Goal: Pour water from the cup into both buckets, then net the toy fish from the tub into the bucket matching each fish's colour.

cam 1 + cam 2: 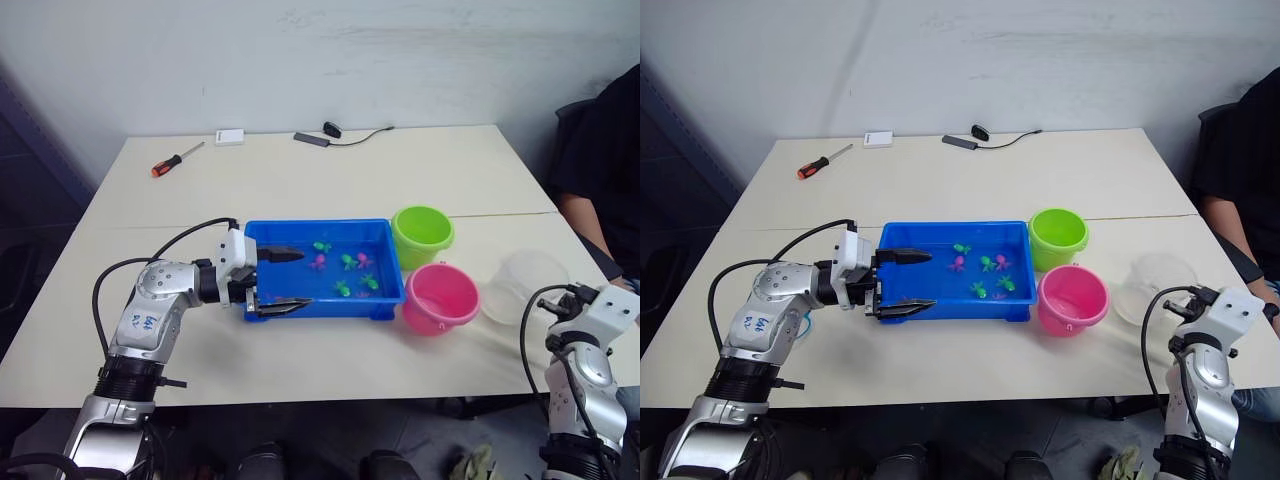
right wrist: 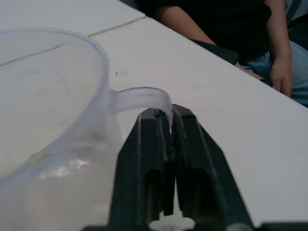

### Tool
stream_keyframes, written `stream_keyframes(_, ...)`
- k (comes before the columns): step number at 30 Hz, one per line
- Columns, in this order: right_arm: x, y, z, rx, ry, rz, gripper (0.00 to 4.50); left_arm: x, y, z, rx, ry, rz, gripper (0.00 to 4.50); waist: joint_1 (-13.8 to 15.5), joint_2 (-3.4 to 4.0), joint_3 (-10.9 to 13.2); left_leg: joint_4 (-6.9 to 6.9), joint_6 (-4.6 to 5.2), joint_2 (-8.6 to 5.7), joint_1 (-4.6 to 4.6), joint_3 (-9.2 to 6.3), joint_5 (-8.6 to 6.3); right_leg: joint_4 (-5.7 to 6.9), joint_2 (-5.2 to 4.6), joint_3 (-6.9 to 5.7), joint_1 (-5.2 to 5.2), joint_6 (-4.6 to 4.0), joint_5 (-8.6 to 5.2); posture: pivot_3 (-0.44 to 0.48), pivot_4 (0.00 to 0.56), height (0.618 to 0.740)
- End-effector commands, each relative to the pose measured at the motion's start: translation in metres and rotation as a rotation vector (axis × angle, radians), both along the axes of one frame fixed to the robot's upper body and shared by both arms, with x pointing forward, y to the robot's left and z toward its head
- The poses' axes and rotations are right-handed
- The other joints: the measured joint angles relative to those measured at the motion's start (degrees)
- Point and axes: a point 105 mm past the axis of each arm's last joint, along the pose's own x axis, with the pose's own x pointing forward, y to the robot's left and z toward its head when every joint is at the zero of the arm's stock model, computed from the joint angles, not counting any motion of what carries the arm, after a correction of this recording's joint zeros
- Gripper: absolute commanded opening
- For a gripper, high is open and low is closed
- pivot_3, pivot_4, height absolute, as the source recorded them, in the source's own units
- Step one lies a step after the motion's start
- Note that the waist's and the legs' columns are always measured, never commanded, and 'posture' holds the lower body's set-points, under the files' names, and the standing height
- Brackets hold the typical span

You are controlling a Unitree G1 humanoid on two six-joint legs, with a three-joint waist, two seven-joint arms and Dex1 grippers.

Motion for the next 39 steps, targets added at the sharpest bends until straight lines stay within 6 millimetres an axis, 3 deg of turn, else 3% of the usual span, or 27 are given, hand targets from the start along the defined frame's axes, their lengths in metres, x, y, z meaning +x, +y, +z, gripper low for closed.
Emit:
stream_keyframes(1,-0.007,-0.007,0.005,-0.031,-0.005,-0.025,0.01,-0.001,0.003,0.009,-0.021,-0.032,0.008,4.50,0.06,-0.05,-0.01,0.00,0.00,0.01,0.00,-0.06,0.00,0.00,0.00,-0.02,0.03,0.00,0.00,0.000,0.150,0.733)
stream_keyframes(9,-0.009,-0.006,0.008,-0.033,-0.025,-0.017,0.01,-0.001,0.003,0.009,-0.025,-0.030,0.004,4.50,0.01,-0.04,-0.01,0.00,0.00,0.06,0.00,-0.07,0.00,0.01,-0.02,0.00,0.02,0.00,0.00,0.000,0.150,0.733)
stream_keyframes(14,-0.010,0.001,0.034,-0.033,-0.119,0.077,0.01,0.000,0.003,0.010,-0.030,-0.029,-0.002,4.50,0.03,-0.03,-0.01,-0.01,0.01,0.11,-0.01,-0.07,-0.01,0.00,-0.05,0.02,0.02,0.00,0.00,0.000,0.150,0.733)
stream_keyframes(22,-0.022,0.019,0.078,-0.206,-0.170,0.326,0.01,0.000,0.001,0.017,-0.066,-0.018,-0.046,4.50,-0.01,0.02,0.07,0.00,0.05,0.09,-0.05,-0.04,-0.02,-0.02,-0.02,0.04,0.00,0.00,0.00,0.000,0.150,0.733)
stream_keyframes(28,-0.026,0.033,0.107,-0.444,-0.124,0.457,0.01,-0.002,0.001,0.016,-0.053,-0.009,-0.075,4.50,0.02,-0.02,0.23,0.01,0.05,0.06,-0.05,-0.01,-0.02,-0.05,-0.02,0.07,-0.01,0.01,0.00,0.000,0.150,0.733)
stream_keyframes(39,-0.025,0.055,0.121,-0.740,-0.062,0.502,0.01,-0.002,-0.003,0.012,-0.043,-0.003,-0.104,4.50,0.07,-0.09,0.27,0.06,0.04,-0.02,-0.08,-0.04,-0.02,-0.11,0.01,0.05,0.00,0.01,0.00,0.000,0.150,0.733)
